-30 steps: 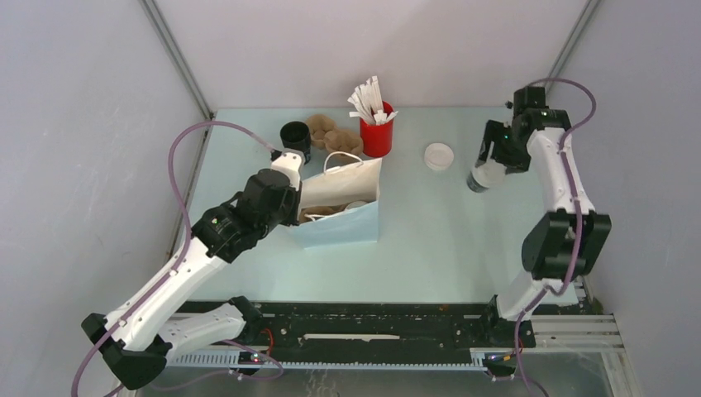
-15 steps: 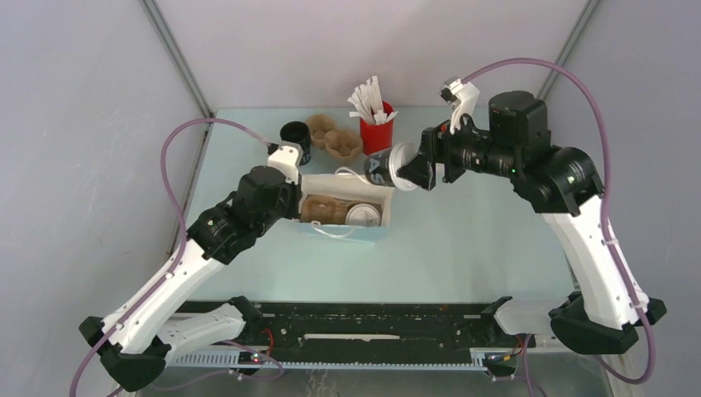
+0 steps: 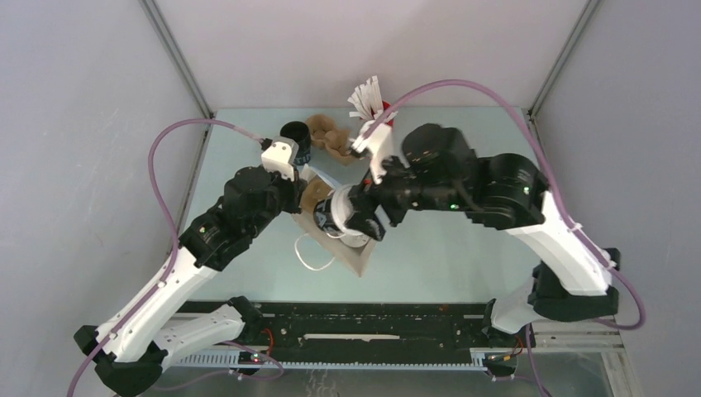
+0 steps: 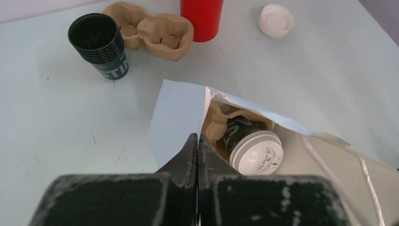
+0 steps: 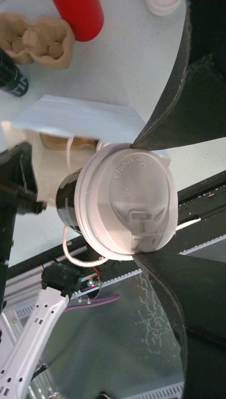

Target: Pack the takeout coffee

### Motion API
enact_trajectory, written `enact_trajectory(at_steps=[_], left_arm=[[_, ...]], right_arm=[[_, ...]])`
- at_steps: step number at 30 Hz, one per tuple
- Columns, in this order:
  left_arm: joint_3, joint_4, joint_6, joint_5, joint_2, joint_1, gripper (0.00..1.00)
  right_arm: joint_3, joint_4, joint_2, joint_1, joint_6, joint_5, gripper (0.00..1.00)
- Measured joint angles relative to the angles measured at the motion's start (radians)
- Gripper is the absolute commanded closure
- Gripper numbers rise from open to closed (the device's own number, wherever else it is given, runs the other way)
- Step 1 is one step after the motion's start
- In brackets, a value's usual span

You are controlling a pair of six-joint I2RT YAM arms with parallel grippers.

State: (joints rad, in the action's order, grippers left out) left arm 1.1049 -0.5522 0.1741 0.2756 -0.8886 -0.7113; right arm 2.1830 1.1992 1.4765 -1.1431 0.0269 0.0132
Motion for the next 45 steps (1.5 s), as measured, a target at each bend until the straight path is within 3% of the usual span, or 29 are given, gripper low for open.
enact_trajectory(at_steps=[8,17,26,31,36,40,45], left_arm=[[-0.008,-0.004,-0.03,-0.001,0.011,0.0,1.0],[-0.009,-0.012,-0.063,-0.009,0.018,0.0,1.0],[-0.009,-0.02,-0.063,-0.021,0.016,0.0,1.0],[-0.009,-0.035,-0.074,-0.027,0.01,0.0,1.0],[-0.009,-0.034,-0.09,-0.054,0.017,0.001,1.0],[-0.009,-0.033,-0.097,-0.061,0.028,0.001,1.0],[-0.009,-0.033,-0.096,-0.07,0.03,0.001,1.0]], right_arm=[[0.249,0.08,0.189,-0.23,0.013,-0.208,0.37],[0.174,0.093,0.191,-0.255,0.069,-0.36,0.42],[0.129,0.116,0.299,-0.245,0.046,-0.558,0.43],[0.011,0.047,0.32,-0.23,-0.019,-0.615,0.44],[-0.22,-0.138,0.274,-0.203,-0.085,-0.544,0.44],[-0.287,-0.23,0.244,-0.199,-0.104,-0.488,0.43],[-0.367,-0.314,0.199,-0.185,-0.103,-0.524,0.44]])
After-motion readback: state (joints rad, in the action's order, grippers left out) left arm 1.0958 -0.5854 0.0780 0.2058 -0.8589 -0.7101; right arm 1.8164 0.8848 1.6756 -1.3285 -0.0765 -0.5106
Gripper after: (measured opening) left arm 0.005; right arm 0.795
